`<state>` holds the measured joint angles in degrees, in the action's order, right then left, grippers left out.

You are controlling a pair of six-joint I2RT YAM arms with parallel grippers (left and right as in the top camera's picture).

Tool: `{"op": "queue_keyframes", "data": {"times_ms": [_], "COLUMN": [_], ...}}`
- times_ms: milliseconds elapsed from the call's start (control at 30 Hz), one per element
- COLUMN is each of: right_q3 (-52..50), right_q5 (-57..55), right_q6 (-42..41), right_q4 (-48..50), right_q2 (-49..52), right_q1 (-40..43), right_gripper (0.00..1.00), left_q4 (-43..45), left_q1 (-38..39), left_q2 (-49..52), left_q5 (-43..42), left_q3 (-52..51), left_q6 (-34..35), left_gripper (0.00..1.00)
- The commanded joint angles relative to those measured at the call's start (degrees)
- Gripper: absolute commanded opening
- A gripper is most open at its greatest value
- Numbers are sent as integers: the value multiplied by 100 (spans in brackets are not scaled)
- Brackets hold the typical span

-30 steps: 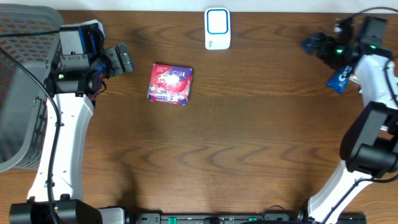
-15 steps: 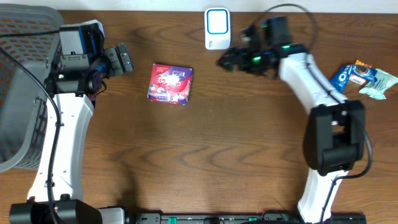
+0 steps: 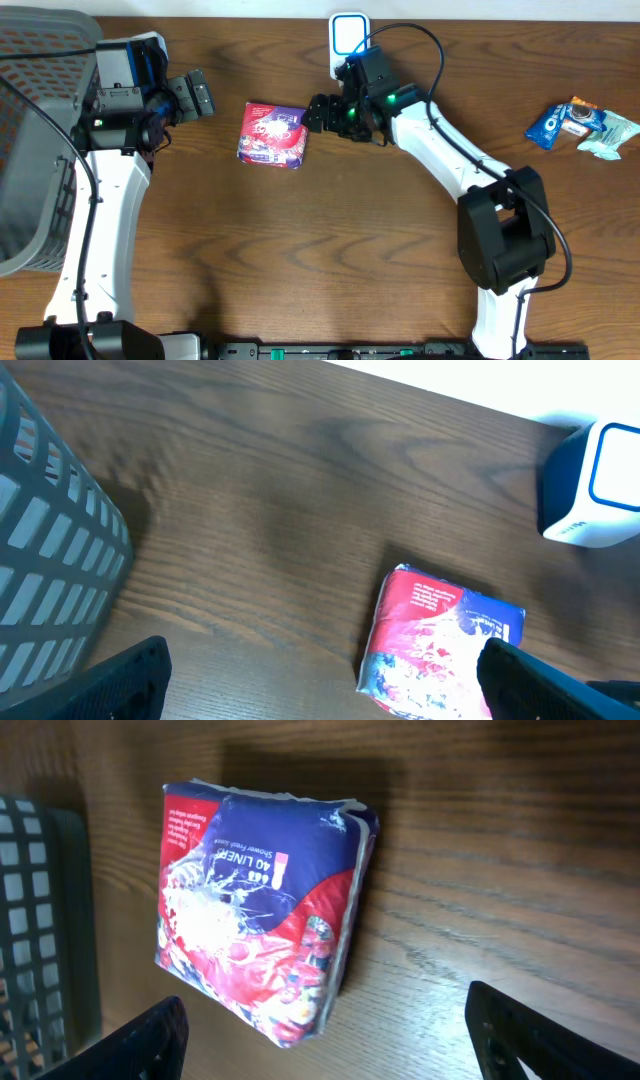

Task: Scan the item barcode
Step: 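Move the right gripper to the purple liners pack and grasp it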

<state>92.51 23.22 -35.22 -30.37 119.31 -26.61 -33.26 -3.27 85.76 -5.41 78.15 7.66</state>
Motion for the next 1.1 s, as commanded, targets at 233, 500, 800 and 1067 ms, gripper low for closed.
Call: {"op": "queue_keyframes", "data": {"times_ms": [233, 500, 800, 1067], "right_q3": [-50, -50, -50, -50], "right_q5": [511, 251, 83, 404], "right_q6": [-612, -608, -330, -197], "right_q4": [369, 450, 761, 1128], "right_q2": [710, 774, 793, 1161], "right_q1": [-341, -450, -400, -413], "right_gripper": [80, 79, 88, 59], "left_q4": [-17, -17, -17, -17], "left_q1": [-9, -9, -9, -9], "left_q2": [42, 42, 42, 42], "left_q5": [55, 55, 55, 55], "left_q3": [-15, -13, -15, -15], "left_q6": [-15, -15, -15, -15], "left_gripper": [98, 98, 98, 98]}}
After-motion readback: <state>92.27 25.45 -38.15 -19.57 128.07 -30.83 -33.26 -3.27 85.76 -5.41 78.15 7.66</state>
